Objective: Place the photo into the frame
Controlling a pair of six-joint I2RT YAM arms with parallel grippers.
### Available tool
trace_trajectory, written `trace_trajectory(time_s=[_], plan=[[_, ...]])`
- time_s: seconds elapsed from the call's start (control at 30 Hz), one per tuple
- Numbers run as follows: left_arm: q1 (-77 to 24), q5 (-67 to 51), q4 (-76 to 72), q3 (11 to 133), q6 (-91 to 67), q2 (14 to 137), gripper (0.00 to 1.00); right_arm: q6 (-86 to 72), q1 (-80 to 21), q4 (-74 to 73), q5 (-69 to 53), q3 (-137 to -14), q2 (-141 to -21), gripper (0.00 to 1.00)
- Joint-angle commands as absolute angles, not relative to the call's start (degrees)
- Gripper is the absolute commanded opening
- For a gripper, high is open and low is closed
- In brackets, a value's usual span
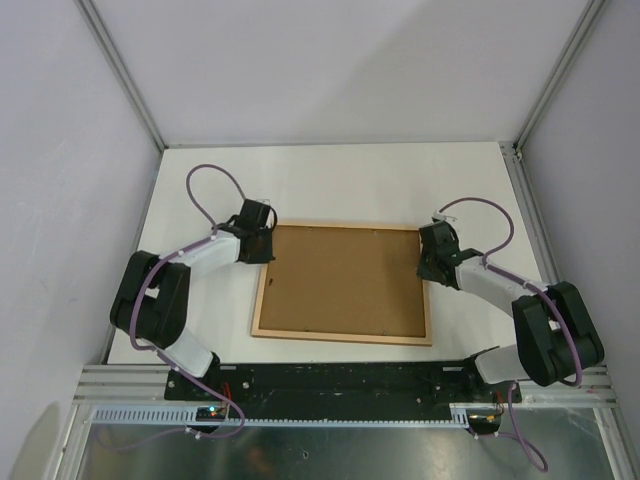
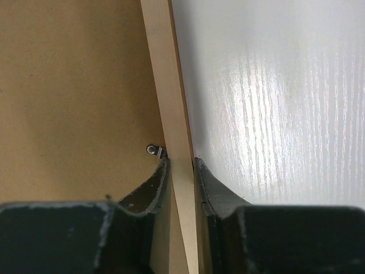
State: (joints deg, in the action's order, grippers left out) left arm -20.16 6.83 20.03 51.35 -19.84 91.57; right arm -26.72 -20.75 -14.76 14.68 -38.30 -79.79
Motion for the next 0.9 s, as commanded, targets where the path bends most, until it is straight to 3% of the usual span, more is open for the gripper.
trace_trajectory(time_s=[0.0, 0.13, 0.2, 0.3, 0.37, 0.47, 0.6, 0.87], plan=[[-19.09, 6.82, 21.68, 52.54, -22.09, 93.09, 0.00, -27.19, -19.83, -15.91, 13.03, -37.04, -79.06, 0.12], [-19.06, 4.56, 21.75, 53.04, -21.77, 93.23, 0.00, -27.16, -19.39, -15.71, 12.45, -37.06, -79.02, 0.12], [-19.07, 3.31, 21.79, 53.12, -21.59, 92.59, 0.07, -27.09, -19.20, -15.57, 12.30, -37.08, -78.95, 0.12], [-19.07, 2.42, 21.86, 52.68, -21.69, 89.80, 0.37, -26.95, -18.73, -15.25, 11.80, -37.09, -78.87, 0.12], [-19.12, 2.83, 21.92, 51.69, -21.77, 87.25, 0.52, -26.80, -18.26, -14.86, 11.21, -37.09, -78.89, 0.12], [-19.20, 4.34, 21.88, 49.52, -22.27, 83.59, 0.66, -26.55, -17.59, -13.92, 10.40, -37.03, -79.32, 0.12], [-20.13, 7.12, 21.81, 46.04, -22.83, 80.32, 0.71, -25.84, -16.23, -12.66, 8.83, -37.40, -80.53, 0.12], [-24.15, 8.91, 21.85, 42.22, -25.67, 80.00, 0.70, -24.88, -14.55, -11.78, 6.58, -39.89, -82.90, 0.11]])
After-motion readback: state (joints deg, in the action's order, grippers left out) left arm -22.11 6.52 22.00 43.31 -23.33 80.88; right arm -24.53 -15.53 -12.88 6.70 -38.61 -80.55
